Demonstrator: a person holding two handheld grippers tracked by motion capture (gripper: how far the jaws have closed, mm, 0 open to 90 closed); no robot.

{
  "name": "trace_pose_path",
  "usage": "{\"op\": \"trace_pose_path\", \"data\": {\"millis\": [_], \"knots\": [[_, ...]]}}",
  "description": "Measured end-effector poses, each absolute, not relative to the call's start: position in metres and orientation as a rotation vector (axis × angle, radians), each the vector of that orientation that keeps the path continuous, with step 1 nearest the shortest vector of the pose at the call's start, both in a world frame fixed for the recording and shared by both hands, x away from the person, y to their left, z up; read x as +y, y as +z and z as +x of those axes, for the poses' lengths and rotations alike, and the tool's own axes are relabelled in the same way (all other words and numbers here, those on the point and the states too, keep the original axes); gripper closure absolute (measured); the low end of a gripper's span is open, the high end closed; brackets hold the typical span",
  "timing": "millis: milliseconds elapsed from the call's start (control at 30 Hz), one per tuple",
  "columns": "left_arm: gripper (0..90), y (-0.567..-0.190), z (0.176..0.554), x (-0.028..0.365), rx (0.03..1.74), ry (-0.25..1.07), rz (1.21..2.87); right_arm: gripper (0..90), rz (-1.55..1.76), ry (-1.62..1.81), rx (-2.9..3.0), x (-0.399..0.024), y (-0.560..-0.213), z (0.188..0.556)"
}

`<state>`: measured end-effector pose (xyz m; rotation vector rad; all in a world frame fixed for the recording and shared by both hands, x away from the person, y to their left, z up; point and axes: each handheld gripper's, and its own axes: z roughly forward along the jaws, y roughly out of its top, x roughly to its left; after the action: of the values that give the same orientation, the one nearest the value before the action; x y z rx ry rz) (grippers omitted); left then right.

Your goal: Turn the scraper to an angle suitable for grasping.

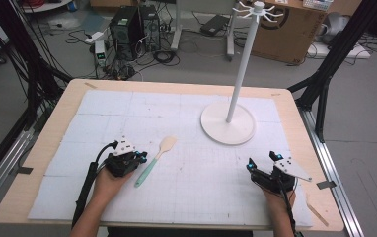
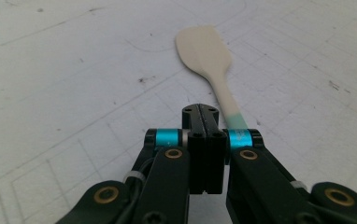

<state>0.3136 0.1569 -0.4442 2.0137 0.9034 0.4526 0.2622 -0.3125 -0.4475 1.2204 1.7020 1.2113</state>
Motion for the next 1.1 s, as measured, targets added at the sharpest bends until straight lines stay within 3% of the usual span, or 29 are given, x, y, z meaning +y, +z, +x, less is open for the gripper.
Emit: {"op": "trace_pose_path", "data": {"millis": [367, 1100], "knots": [[90.0, -0.445, 0.322, 0.135, 0.891, 0.473, 2.073, 18.5, 1.219, 1.212, 1.699, -0.312, -0.448, 0.262], [90.0, -0.448, 0.328, 0.130, 0.919, 0.444, 2.076, 18.6, 1.218, 1.206, 1.706, -0.311, -0.447, 0.262]]}}
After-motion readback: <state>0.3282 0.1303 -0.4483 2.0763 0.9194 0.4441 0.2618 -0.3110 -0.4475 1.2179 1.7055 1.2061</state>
